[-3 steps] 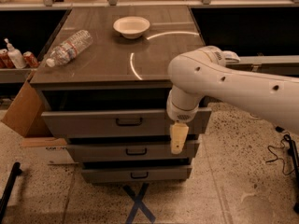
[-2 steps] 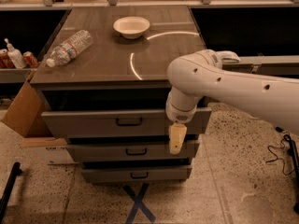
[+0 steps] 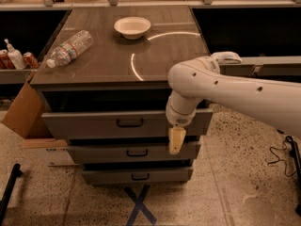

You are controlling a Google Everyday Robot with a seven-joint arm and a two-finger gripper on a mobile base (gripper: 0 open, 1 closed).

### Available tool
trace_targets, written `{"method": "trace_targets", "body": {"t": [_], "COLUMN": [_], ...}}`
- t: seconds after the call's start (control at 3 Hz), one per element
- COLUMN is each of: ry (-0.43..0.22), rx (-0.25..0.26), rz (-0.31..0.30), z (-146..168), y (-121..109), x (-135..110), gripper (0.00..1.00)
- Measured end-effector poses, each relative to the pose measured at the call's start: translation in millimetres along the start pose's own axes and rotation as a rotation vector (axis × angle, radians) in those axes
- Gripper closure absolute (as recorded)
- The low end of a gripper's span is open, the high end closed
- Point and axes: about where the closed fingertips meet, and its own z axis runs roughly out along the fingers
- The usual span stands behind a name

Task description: Open top drawer

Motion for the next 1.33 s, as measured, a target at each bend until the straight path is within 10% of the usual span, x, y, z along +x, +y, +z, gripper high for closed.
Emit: {"method": "trace_targets", "body": {"t": [1.0, 1.33], "ry": [-0.009, -0.008], "rx": [0.013, 0.012], "rz": [-0.025, -0.026], "z": [-27, -27], "y": [49, 50], "x": [14, 14], "gripper": [0.83, 0.83]}}
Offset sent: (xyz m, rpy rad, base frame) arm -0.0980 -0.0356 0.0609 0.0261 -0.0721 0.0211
